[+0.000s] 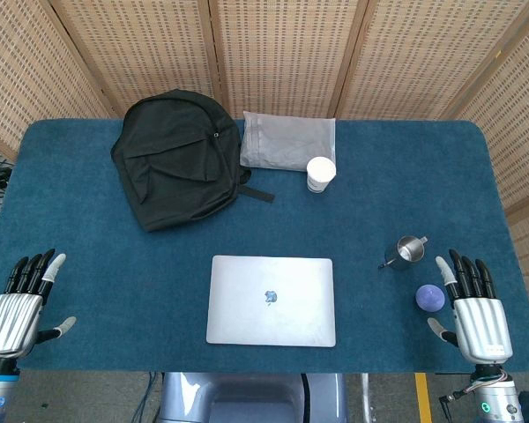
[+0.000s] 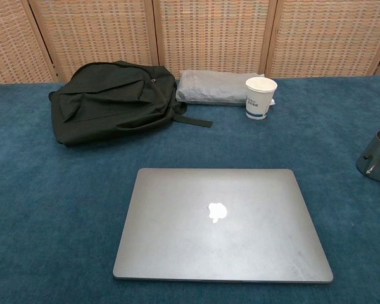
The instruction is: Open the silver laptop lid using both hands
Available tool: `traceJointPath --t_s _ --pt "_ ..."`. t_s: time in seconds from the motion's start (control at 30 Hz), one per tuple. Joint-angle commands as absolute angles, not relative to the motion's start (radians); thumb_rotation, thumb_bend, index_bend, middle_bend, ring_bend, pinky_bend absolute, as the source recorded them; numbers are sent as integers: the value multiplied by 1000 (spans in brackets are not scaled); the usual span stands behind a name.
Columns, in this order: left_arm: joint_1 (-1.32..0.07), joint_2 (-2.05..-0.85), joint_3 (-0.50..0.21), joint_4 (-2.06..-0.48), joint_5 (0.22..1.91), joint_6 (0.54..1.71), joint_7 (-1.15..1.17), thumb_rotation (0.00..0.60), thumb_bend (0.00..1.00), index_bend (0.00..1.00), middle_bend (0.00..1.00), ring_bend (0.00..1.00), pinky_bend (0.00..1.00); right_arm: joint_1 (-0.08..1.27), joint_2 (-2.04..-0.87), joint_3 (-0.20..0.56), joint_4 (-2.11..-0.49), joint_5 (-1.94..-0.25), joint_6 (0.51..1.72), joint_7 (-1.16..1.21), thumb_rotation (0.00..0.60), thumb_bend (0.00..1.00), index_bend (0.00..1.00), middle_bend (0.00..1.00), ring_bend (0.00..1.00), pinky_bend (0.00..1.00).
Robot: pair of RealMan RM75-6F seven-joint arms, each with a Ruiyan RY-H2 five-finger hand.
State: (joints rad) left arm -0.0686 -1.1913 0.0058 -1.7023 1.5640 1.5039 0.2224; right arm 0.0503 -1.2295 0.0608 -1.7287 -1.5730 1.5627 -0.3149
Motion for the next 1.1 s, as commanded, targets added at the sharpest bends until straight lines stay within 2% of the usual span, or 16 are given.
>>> traceJointPath --t_s 0.03,0.27,0.5,0.63,0.83,1.1 --pt "-69 -1191 6 -1702 1562 1501 222 600 0 0 0 0 0 49 -1229 62 -1729 -1571 1565 -313 600 0 0 0 0 0" --pt "-75 -1194 13 -1700 1576 1492 218 600 0 0 0 0 0 48 -1223 63 -1733 -1571 1565 -304 600 0 0 0 0 0" --pt "-145 -1217 83 -1675 1750 1416 120 600 0 0 0 0 0 49 -1218 65 -1732 -1563 1560 -293 600 0 0 0 0 0" --pt "-196 -1250 99 -1646 1853 1391 89 600 0 0 0 0 0 50 -1218 67 -1731 -1559 1556 -291 600 0 0 0 0 0" --pt "-329 -1343 96 -1594 2004 1303 64 600 0 0 0 0 0 51 -1215 69 -1734 -1550 1551 -288 600 0 0 0 0 0" --pt "-488 -1467 53 -1550 2044 1150 58 600 0 0 0 0 0 51 -1204 75 -1737 -1535 1549 -263 600 0 0 0 0 0"
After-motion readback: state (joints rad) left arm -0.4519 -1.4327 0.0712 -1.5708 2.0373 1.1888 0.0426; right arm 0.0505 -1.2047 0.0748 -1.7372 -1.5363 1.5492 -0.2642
